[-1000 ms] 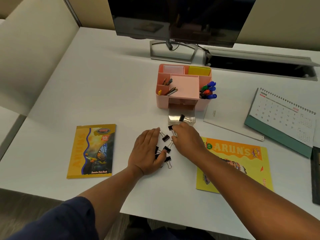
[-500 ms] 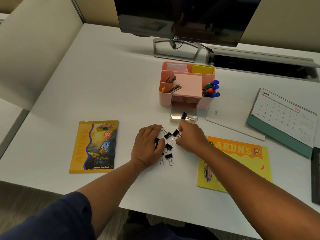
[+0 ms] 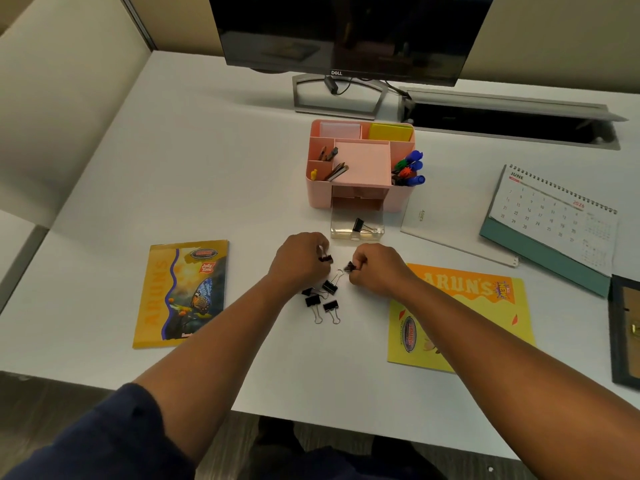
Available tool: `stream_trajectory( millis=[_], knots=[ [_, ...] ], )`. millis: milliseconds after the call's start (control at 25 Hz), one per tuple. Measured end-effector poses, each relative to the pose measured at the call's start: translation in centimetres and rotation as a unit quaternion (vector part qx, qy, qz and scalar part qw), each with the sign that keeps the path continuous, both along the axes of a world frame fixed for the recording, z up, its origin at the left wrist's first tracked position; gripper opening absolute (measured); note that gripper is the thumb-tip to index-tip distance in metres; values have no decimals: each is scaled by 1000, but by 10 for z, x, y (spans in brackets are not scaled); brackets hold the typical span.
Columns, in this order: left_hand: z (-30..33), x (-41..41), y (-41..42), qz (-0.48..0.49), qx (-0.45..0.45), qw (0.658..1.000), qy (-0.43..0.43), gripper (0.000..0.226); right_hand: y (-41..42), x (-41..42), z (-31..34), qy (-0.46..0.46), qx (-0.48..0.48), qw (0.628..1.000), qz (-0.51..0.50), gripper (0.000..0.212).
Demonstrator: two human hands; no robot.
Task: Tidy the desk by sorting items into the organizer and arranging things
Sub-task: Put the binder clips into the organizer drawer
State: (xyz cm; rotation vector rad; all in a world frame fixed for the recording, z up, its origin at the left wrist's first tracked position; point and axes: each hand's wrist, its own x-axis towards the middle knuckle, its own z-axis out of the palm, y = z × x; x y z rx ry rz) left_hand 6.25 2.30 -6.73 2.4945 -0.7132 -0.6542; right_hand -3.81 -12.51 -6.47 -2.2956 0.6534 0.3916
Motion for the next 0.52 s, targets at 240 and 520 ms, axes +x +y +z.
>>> stream_trajectory(
  millis=[240,520],
  knots=[
    [0,-8,-2,-98,36,988,-115,12,-4,-11,3,-43,80,995,-43,17],
    [20,-20,-4,136,-238,949,155,11,7,-19,9,-69,367,886,-274,12]
  ],
)
